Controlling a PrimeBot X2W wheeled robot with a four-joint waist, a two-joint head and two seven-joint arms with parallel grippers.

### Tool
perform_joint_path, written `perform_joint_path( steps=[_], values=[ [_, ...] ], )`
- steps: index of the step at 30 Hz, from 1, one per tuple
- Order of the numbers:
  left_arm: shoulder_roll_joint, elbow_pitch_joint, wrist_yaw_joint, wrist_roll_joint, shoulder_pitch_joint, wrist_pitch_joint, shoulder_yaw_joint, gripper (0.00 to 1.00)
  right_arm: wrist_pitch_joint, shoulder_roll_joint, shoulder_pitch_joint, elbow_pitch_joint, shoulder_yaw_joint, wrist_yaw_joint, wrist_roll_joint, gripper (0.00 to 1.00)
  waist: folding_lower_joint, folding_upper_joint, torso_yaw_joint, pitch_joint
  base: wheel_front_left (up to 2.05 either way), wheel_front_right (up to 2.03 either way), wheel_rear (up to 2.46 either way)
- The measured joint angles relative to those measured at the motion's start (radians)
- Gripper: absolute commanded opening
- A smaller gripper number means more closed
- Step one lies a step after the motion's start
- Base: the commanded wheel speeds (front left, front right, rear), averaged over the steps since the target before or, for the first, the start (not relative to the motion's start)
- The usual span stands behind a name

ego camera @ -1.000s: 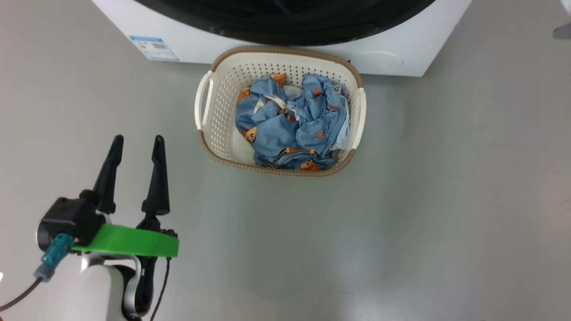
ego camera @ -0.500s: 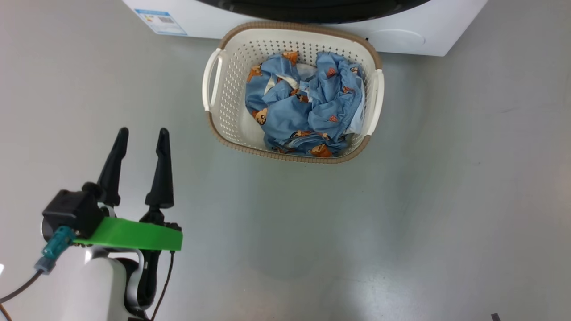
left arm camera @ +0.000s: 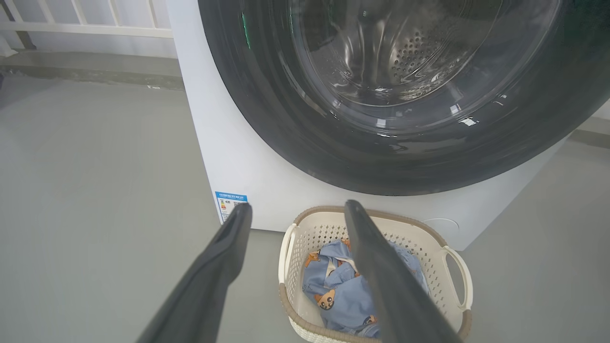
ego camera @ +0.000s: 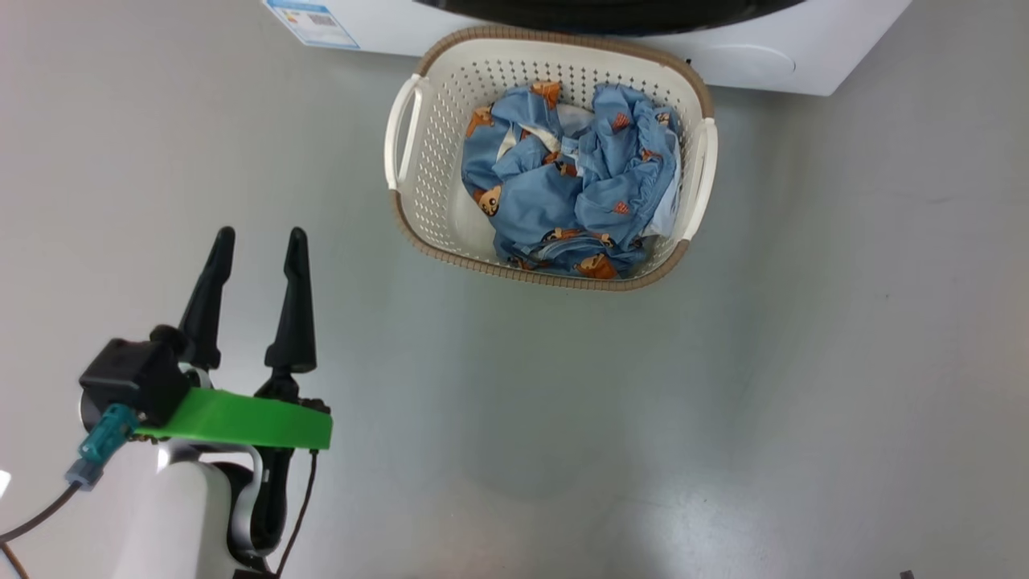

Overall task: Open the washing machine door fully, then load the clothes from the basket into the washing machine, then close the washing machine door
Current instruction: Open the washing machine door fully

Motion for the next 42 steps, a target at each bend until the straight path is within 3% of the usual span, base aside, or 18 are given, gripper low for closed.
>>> perform_joint_path(
  steps=[28, 42],
  values=[
    [0.015, 0.049, 0.000, 0.002, 0.119, 0.000, 0.042, 1.00, 0.130, 0.082, 0.408, -0.081, 0.085, 0.000, 0.062, 0.00, 0.0000, 0.0000, -0.021, -0.276, 0.00, 0.00, 0.00],
    [0.030, 0.070, 0.000, 0.013, 0.202, 0.000, 0.054, 1.00, 0.172, 0.113, 0.657, -0.202, 0.102, 0.000, 0.087, 0.00, -0.0001, 0.0000, 0.036, -0.428, 0.00, 0.00, 0.00]
  ],
)
